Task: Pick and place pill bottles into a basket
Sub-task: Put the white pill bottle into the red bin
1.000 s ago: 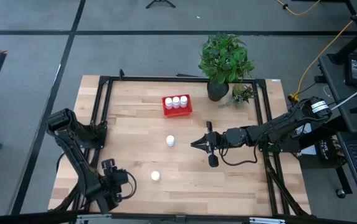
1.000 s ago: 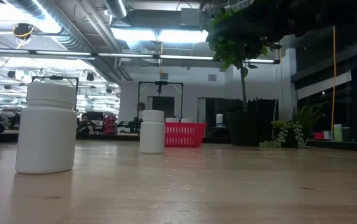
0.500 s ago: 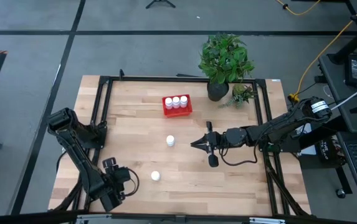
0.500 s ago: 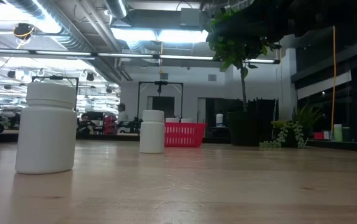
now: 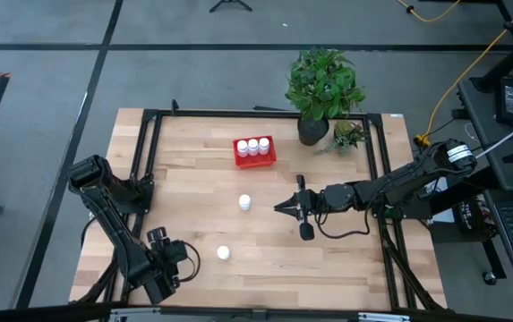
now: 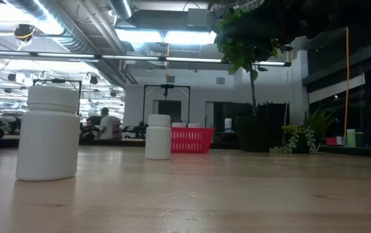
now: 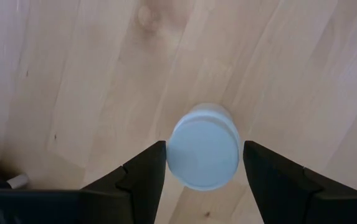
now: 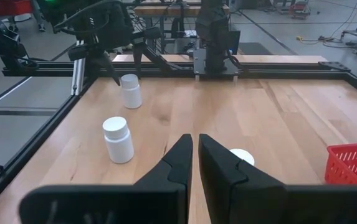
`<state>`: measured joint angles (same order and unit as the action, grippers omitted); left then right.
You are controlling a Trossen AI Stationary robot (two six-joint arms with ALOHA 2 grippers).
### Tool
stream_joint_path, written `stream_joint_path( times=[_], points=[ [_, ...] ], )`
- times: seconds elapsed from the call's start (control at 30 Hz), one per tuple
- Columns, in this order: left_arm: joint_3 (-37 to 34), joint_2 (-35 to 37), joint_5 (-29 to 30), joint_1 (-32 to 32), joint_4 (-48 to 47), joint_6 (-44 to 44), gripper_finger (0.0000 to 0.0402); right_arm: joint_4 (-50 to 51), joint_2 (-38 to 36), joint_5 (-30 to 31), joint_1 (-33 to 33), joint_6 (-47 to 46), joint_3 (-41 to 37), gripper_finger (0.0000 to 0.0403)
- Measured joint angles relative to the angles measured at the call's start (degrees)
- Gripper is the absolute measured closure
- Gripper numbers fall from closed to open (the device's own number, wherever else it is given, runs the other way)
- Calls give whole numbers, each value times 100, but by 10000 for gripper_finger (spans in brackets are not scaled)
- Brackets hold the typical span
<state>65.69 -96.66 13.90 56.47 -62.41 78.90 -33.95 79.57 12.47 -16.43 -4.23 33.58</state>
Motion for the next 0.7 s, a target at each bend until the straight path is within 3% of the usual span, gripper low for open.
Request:
stream_joint_path(
  times=[0.33, 0.7],
  points=[
    [-252, 47, -95, 0, 339, 48, 230, 2, 0, 0, -2, -2, 0, 370],
    [-275, 116, -124, -2, 348, -135, 237, 2, 0, 2, 0, -14, 0, 370]
  ],
)
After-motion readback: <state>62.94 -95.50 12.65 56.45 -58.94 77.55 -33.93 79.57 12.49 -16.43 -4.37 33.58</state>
